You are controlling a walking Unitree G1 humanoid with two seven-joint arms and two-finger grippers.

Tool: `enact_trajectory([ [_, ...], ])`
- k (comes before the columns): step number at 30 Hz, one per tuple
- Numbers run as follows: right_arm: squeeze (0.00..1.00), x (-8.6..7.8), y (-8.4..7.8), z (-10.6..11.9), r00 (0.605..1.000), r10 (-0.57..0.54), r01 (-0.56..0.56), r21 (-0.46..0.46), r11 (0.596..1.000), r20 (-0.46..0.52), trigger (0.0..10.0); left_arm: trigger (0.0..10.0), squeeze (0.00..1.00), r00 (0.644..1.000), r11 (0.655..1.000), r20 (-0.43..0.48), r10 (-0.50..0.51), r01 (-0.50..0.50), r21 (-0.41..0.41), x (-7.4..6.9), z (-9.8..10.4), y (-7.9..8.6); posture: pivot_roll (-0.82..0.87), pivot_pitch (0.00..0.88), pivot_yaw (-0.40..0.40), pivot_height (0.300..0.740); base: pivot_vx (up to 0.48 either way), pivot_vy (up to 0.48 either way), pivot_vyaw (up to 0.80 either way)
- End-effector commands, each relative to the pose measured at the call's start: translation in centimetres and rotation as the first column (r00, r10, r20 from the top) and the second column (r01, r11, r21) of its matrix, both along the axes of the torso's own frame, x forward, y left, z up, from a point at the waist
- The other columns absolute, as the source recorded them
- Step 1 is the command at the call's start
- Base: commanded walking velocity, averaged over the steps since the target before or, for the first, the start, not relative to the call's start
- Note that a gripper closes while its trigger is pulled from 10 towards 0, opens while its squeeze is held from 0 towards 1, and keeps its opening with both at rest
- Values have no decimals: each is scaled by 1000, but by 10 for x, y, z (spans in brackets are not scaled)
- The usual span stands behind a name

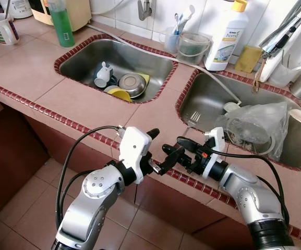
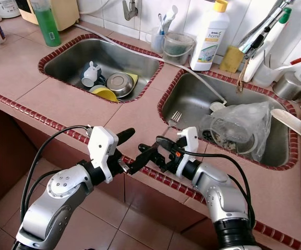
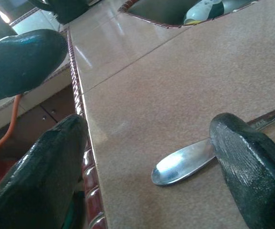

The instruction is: Kitchen organization

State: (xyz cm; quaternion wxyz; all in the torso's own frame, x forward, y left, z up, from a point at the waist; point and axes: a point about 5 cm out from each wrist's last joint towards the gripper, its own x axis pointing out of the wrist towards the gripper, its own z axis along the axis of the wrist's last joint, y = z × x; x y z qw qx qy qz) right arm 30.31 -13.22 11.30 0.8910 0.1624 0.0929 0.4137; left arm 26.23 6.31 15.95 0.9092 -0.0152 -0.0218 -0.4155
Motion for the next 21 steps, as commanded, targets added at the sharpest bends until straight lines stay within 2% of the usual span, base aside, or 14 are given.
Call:
enact_trajectory([
  [1, 0, -11, 3, -25, 992, 13, -18, -40, 999, -129, 10000, 10000, 0, 1000, 1000, 5, -4, 4, -3, -1, 3, -2, -62, 186, -60, 740, 0, 0, 0],
  [21, 0, -20, 12, -32, 986, 38, -42, -24, 999, -162, 10000, 10000, 0, 1000, 1000, 3, -2, 2, -6, 0, 3, -3, -64, 186, -63, 740, 0, 0, 0],
])
